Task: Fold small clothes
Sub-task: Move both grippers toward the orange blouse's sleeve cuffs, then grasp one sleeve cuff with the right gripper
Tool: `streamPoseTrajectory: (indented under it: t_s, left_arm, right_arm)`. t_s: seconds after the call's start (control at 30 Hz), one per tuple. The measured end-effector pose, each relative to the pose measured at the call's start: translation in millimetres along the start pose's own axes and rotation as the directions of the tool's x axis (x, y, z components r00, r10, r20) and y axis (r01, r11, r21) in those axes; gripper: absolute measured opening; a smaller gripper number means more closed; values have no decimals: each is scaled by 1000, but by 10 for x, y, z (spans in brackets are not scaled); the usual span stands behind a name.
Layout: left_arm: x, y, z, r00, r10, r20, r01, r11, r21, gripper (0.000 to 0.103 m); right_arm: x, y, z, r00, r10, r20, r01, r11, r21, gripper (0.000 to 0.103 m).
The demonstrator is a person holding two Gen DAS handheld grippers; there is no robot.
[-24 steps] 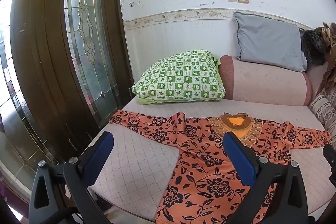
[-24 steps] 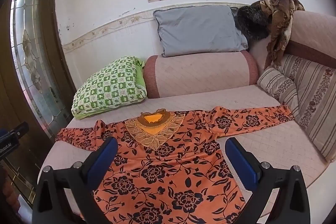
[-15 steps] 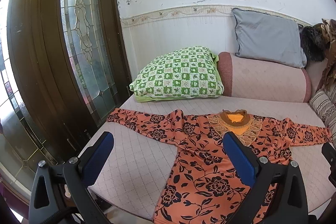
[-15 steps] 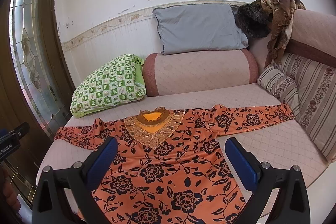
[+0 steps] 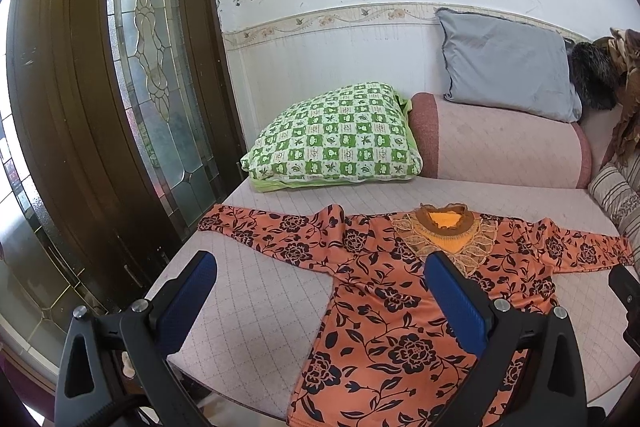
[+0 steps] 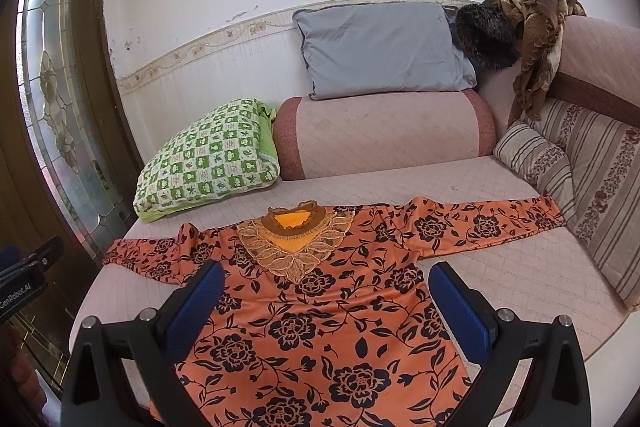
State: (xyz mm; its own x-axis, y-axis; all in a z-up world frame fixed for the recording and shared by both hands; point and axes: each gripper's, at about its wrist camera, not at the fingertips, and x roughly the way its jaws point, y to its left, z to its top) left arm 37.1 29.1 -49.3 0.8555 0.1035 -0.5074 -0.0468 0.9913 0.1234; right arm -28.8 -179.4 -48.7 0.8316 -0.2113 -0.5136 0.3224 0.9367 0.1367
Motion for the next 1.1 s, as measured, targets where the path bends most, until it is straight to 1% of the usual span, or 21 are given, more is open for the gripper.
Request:
streamPoseTrajectory:
  t_s: [0.13, 0.17, 0.43, 0.63, 0.73, 0.87, 0.97, 1.03, 1.1]
  left_arm:
    - [16, -12, -14, 1000, 0, -3, 0, 1000, 6, 103]
    - [28, -24, -17, 1000, 1, -5, -1, 1000, 7, 103]
    - [251, -190, 33, 1000, 1, -25, 0, 999, 35, 103]
    - [560, -398, 78, 999, -1, -48, 4, 998, 62, 103]
    - [798, -548, 99, 998, 2, -66, 3, 998, 70, 103]
    - [1178, -821, 113, 997, -6, -83, 12, 997, 78, 103]
    - [1563, -1067, 84, 991, -49, -126, 56, 997, 58, 103]
    - [1889, -1255, 13, 976, -107, -190, 115, 993, 31, 103]
    - [2217, -1441, -117, 954, -153, -258, 160, 987, 6, 103]
  right_arm:
    - [25, 3, -6, 1000, 5, 4, -5, 1000, 0, 103]
    - [43, 7, -3, 1000, 16, 19, -16, 1000, 11, 103]
    - [295, 17, 39, 1000, 20, 9, -20, 1000, 8, 103]
    - [687, -51, 88, 1000, 16, -22, -15, 999, 30, 103]
    - [992, -161, 95, 998, 7, -65, -3, 998, 67, 103]
    - [1448, -429, 117, 995, -21, -95, 32, 993, 114, 103]
    - [1897, -776, 192, 993, -17, -113, 35, 985, 166, 103]
    - [2229, -1148, 198, 988, -21, -156, 58, 970, 235, 103]
    - [2541, -1620, 174, 981, -14, -193, 82, 935, 346, 103]
